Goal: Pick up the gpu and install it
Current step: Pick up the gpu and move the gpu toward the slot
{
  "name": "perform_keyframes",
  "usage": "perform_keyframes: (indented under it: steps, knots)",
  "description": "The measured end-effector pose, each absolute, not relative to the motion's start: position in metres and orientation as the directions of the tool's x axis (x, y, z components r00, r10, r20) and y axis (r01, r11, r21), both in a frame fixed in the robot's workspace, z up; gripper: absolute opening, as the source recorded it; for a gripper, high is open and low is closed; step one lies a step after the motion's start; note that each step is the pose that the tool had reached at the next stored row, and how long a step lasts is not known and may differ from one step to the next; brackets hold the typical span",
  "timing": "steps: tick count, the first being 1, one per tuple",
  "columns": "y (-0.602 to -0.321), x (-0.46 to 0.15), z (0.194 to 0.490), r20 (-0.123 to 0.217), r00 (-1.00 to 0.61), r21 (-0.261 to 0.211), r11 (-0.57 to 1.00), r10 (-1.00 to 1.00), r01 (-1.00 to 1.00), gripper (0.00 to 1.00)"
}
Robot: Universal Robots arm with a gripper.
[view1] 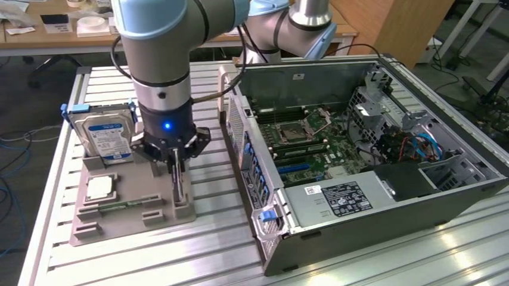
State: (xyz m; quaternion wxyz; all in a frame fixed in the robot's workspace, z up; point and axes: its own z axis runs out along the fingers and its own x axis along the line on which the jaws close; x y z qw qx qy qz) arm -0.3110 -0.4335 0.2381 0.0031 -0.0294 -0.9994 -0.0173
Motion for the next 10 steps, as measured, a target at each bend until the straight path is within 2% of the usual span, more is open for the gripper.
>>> perform_keyframes:
  steps: [10]
  knots:
    - [-0.433, -0.311, 0.282, 0.007, -0.998, 0.034, 0.998, 0.059, 0.059, 0.28]
